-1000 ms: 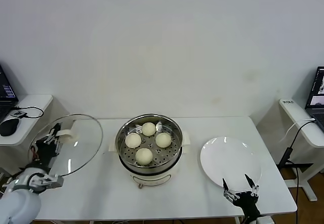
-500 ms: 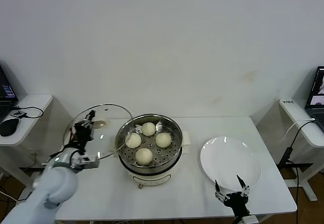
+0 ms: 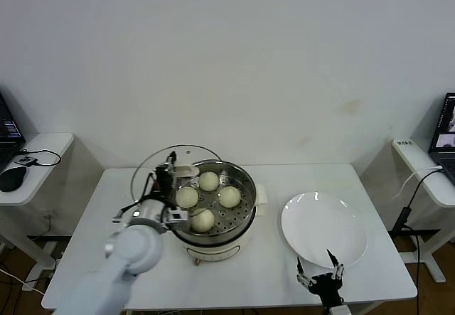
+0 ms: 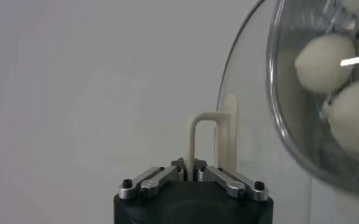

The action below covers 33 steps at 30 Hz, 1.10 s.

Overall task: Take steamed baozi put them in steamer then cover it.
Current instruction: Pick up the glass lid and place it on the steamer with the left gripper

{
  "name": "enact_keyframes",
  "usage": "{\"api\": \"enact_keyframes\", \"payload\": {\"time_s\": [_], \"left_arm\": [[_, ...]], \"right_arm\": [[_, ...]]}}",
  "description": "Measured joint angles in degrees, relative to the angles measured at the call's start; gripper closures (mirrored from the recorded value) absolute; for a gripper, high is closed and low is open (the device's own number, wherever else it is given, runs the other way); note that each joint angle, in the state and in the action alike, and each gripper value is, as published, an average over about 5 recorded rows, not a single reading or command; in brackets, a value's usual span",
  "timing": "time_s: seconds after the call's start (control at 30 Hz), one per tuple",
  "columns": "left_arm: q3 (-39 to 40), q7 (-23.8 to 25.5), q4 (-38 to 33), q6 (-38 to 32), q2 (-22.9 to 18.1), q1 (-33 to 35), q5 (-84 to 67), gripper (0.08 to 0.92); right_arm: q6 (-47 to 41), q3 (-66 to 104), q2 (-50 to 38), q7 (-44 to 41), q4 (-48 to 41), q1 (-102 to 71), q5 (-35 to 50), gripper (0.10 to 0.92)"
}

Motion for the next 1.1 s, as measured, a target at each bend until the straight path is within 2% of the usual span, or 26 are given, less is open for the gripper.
{"api": "enact_keyframes", "payload": {"time_s": [0.47,0.77,1.1], "left_arm": [[4.40,2.21,3.68,0.74,-8.90,-0.29,8.00,0.848],[5.04,2.72,4.04,0.80,-11.25,0.57,10.05,0.848],[5.02,2.79,4.46,0.67,-12.12,1.75,11.11,0.848]], "right_arm": [[0.47,-0.34,0.20,0.14,-1.13,0.29,-1.02,0.203],[0.59,-0.83,0.27,0.16,-1.52,0.29,-1.52,0.203],[0.62,-1.49,0.31,0.15,-1.66,0.24,-1.88,0.203]]}}
